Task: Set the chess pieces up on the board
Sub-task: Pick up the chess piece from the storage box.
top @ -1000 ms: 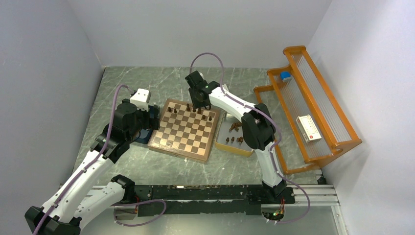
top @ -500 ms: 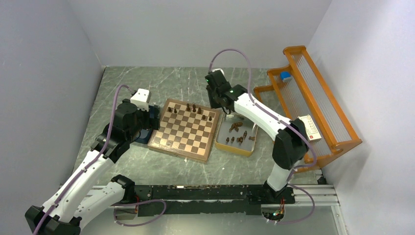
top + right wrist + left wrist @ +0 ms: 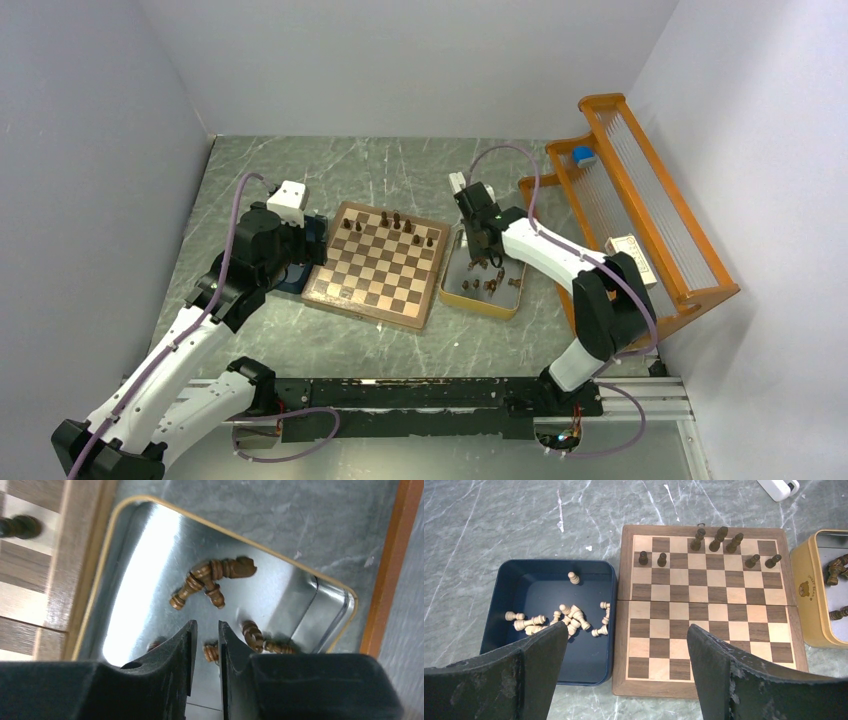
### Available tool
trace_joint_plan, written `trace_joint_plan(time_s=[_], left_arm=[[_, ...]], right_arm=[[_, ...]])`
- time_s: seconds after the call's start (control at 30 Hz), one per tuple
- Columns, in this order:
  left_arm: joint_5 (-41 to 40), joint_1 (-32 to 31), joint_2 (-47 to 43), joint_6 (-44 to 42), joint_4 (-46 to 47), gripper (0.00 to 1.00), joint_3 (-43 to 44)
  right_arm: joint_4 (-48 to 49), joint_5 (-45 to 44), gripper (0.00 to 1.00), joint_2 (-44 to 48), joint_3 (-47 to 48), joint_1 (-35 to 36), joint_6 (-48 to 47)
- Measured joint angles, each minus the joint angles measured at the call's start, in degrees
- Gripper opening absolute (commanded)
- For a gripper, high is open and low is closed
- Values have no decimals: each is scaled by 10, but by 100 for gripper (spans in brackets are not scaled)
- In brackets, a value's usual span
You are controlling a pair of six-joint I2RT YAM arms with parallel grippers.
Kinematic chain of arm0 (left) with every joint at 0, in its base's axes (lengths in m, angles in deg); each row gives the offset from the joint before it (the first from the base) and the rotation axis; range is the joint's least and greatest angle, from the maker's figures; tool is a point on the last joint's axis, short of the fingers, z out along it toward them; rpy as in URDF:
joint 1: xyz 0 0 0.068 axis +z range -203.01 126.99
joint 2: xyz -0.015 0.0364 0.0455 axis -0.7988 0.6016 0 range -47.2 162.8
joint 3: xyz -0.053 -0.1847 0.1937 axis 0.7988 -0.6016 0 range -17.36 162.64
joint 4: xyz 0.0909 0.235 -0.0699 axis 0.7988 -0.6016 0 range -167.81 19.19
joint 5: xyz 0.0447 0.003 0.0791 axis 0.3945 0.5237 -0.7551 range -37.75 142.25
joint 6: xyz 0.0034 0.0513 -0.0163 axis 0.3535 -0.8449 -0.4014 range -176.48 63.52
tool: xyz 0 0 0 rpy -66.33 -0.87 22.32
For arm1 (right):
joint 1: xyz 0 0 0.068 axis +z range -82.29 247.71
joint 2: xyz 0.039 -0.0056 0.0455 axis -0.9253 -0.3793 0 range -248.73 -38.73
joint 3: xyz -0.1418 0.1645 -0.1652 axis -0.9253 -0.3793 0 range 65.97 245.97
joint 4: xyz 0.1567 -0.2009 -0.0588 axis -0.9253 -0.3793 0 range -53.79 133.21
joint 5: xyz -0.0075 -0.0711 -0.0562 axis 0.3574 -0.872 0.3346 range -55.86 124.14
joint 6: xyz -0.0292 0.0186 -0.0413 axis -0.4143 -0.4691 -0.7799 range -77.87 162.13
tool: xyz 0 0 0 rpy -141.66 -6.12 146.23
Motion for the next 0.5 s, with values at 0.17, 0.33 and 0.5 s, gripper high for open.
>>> trace_joint_plan(time_s=[0.17,0.33,0.5], left_arm=[[0,0,0,0,0,93,0],[0,0,0,0,0,92,0],[0,0,0,0,0,93,0]], right_arm=[[-2,-6,26,29,-34,-17,2],[-3,-7,33,56,-49,-53,2],[-1,-1,33,57,-73,-59,3]])
